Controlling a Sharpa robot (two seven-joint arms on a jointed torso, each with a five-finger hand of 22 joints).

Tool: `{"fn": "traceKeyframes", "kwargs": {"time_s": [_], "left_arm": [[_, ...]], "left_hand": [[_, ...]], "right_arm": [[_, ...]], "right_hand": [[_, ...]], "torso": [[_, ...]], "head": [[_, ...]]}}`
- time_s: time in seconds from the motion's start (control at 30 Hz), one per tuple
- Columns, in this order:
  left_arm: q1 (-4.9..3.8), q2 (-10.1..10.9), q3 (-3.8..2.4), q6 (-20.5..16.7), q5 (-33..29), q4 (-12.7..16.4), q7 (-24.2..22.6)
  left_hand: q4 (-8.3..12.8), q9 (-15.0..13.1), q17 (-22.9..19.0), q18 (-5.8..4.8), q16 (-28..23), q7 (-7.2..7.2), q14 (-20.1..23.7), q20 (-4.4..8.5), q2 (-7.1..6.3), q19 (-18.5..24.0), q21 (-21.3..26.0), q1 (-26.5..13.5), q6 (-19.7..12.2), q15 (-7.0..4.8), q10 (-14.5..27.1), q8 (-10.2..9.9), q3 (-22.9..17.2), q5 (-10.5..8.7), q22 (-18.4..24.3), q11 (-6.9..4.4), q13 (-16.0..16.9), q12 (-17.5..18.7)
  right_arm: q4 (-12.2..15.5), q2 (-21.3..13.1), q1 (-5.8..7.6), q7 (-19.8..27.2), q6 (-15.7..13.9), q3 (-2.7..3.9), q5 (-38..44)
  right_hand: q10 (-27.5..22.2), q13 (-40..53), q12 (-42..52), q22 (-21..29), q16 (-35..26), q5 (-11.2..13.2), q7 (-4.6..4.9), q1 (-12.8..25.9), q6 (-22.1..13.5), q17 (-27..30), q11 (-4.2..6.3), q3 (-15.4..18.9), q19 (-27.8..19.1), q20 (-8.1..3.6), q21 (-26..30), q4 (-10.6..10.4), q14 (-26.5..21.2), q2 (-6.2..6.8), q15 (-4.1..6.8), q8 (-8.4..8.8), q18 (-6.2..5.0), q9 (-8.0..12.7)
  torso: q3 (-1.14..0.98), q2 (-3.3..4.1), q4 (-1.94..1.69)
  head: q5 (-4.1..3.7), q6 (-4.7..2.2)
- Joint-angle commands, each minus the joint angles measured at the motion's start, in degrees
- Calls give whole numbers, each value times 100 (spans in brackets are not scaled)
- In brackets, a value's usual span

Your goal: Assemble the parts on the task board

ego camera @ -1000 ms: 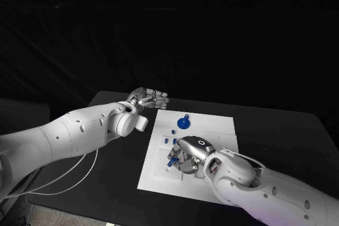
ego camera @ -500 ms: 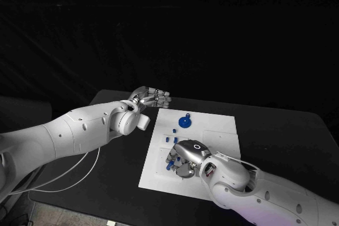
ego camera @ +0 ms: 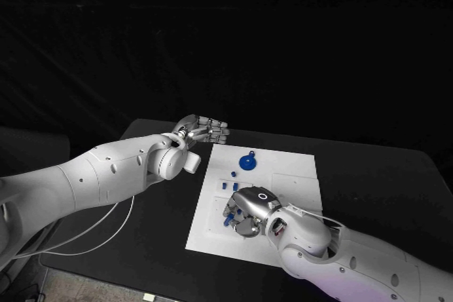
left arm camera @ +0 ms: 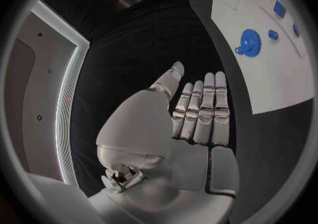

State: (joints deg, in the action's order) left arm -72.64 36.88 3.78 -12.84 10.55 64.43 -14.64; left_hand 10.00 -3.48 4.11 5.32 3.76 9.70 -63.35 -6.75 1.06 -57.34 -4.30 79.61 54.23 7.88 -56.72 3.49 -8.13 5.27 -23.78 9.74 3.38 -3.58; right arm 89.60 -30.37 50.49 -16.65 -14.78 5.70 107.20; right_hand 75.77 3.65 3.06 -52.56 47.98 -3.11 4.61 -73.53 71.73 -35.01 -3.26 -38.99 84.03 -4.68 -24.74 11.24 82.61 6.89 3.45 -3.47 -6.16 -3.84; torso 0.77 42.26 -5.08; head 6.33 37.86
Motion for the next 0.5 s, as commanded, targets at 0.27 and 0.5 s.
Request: {"fn": "traceKeyframes", "kwargs": {"time_s": [0.27,0.5], "left_arm": [[-5,-7,-3,98,-18,8,-34],[-5,-12,-3,116,-19,6,-32]], "left_hand": [[-25,3,3,23,-14,-11,21,-9,42,-17,-17,-1,-40,15,35,15,-3,-8,5,-12,-2,-13],[-25,3,3,23,-14,-11,21,-9,42,-17,-17,-1,-40,15,35,15,-3,-8,5,-12,-2,-13]], "right_arm": [[-97,56,-18,-118,146,-67,176],[-134,78,-19,-136,163,-126,215]], "right_hand": [[223,8,41,-8,-18,-13,-7,30,52,-5,195,-40,179,-55,17,-6,8,-36,48,-17,-99,-6],[222,8,40,-25,-20,-13,-6,38,53,-6,194,-49,181,-55,28,3,7,-33,47,-18,-102,-7]], "torso": [[4,-3,2],[1,-1,7]], "head": [[23,18],[41,23]]}}
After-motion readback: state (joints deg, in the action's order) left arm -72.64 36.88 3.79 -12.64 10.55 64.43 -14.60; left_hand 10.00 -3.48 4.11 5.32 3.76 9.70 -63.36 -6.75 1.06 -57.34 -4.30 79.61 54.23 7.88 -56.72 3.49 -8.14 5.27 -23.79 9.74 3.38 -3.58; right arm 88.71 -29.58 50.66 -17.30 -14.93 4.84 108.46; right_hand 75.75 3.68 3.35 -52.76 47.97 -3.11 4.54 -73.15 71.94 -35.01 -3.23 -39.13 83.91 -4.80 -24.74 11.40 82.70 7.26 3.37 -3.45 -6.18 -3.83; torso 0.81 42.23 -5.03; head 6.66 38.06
